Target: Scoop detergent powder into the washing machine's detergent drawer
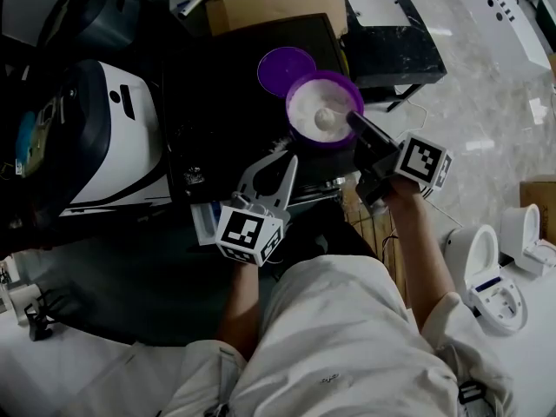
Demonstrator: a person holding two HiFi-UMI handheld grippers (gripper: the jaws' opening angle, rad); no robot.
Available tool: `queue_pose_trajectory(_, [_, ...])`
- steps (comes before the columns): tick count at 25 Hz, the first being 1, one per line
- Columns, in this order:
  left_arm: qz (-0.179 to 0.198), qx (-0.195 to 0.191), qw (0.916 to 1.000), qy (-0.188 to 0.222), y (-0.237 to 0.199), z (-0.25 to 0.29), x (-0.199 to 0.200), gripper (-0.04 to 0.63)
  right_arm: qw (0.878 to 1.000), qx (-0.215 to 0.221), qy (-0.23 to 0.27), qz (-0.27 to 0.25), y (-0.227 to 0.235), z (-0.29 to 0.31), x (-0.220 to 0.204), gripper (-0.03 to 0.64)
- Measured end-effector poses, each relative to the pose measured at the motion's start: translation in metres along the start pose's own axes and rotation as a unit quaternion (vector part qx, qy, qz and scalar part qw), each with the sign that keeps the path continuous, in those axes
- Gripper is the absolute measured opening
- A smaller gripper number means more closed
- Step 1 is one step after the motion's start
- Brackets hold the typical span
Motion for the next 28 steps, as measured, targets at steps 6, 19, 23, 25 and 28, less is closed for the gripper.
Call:
queue_pose_trajectory(6, [0.004, -0.001, 1.0000, 0.006, -0.002, -0.010, 0.004, 0.025, 0.999, 0.026, 0.023, 0.036, -0.008, -0.009, 0.003, 0.011])
queue_pose_trajectory(19, [0.009, 0.033, 0.9993, 0.015, -0.004, -0.066, -0.002, 0.025, 0.991, 0.098, 0.014, 0.086, -0.053, -0.016, -0.032, 0.011])
queue_pose_trajectory(23, [0.005, 0.057, 0.9982, 0.018, -0.008, -0.094, -0.009, 0.025, 0.990, 0.116, -0.005, 0.085, -0.070, -0.011, -0.053, 0.011])
queue_pose_trajectory(25, [0.003, 0.071, 0.9972, 0.021, -0.011, -0.108, -0.012, 0.025, 0.989, 0.124, -0.016, 0.082, -0.079, -0.007, -0.065, 0.011])
queue_pose_trajectory(28, [-0.001, 0.097, 0.9950, 0.025, -0.016, -0.132, -0.017, 0.025, 0.988, 0.133, -0.035, 0.074, -0.090, -0.001, -0.083, 0.011])
Point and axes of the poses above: the fingertips, and each gripper's own axes: z forward along the fingers, y to its right, x out of its top, the point moved 2 cm from there along -z, backward along the fingers, and after that the axes turned 9 degrees about -x, right-handed, at the moved point
